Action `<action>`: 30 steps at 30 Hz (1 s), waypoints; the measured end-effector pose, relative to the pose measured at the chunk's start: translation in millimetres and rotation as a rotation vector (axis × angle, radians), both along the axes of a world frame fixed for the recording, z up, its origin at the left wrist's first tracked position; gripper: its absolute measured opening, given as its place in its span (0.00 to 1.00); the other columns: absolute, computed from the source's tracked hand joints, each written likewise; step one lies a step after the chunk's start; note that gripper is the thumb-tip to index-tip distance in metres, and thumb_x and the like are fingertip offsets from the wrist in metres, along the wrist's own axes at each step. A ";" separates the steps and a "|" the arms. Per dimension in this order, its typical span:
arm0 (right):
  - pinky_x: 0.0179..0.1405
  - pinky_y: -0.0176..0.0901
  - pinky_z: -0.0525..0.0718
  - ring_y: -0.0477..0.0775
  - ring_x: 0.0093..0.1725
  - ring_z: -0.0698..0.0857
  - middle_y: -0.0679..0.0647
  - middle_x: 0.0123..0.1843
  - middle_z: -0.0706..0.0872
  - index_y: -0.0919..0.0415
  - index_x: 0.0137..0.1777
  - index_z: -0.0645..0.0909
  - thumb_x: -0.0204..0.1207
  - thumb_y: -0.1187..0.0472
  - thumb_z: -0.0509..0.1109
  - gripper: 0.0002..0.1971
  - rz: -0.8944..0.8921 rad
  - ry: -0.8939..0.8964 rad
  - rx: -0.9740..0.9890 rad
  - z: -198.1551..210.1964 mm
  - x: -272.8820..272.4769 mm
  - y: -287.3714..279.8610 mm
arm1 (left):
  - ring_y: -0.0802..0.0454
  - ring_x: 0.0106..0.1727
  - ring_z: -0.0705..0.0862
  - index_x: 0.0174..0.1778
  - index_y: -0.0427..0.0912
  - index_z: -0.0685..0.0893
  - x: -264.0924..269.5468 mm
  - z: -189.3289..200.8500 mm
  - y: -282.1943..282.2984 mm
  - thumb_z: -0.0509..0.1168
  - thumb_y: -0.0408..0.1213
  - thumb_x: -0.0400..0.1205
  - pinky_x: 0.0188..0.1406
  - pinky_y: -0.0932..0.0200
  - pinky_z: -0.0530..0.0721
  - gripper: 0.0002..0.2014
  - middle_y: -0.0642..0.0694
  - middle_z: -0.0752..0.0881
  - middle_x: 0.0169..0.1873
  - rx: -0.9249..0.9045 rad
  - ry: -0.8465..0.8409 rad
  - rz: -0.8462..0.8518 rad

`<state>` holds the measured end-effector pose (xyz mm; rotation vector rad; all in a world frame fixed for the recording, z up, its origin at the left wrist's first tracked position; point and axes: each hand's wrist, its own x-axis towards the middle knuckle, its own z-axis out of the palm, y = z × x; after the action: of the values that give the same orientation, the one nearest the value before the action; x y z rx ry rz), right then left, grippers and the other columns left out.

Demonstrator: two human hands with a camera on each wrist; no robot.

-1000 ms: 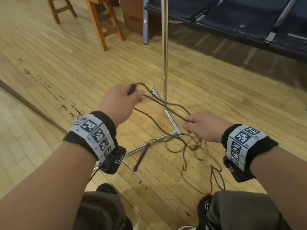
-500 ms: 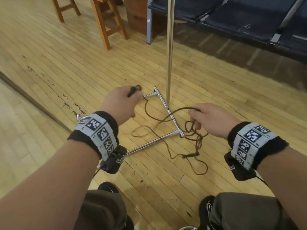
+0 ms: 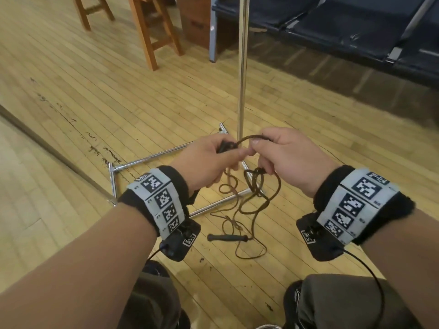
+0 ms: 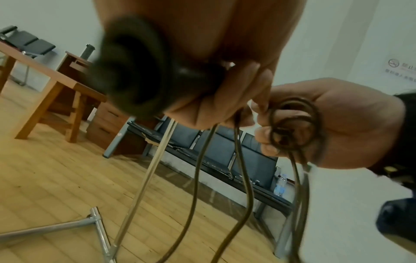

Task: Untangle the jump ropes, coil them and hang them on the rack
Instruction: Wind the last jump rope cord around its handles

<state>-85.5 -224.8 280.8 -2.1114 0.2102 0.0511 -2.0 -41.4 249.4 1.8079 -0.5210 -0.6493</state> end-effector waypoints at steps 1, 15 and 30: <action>0.51 0.66 0.87 0.56 0.34 0.82 0.49 0.29 0.82 0.52 0.45 0.88 0.87 0.50 0.66 0.13 0.008 0.018 -0.011 -2.8 -0.9 -1.7 | 0.59 0.23 0.74 0.51 0.50 0.88 4.1 2.3 2.5 0.73 0.52 0.85 0.22 0.63 0.73 0.09 0.51 0.85 0.31 0.000 0.005 0.070; 0.36 0.39 0.82 0.49 0.39 0.88 0.52 0.44 0.93 0.55 0.48 0.88 0.88 0.51 0.64 0.14 0.164 0.671 -0.538 -73.4 -32.4 -57.7 | 0.58 0.29 0.77 0.65 0.51 0.87 58.9 13.3 70.3 0.75 0.43 0.84 0.24 0.60 0.78 0.13 0.51 0.89 0.47 0.052 0.023 0.799; 0.22 0.33 0.76 0.40 0.27 0.79 0.45 0.29 0.83 0.49 0.40 0.84 0.87 0.50 0.66 0.13 0.118 0.020 -0.369 -12.6 -4.8 -4.8 | 0.64 0.23 0.76 0.49 0.59 0.90 2.8 -0.1 0.4 0.73 0.53 0.85 0.24 0.64 0.77 0.05 0.60 0.86 0.30 0.249 -0.147 -0.132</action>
<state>-90.3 -229.7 268.2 -2.4909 0.1125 0.1097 0.8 -41.1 249.3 2.0799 -0.6872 -0.6986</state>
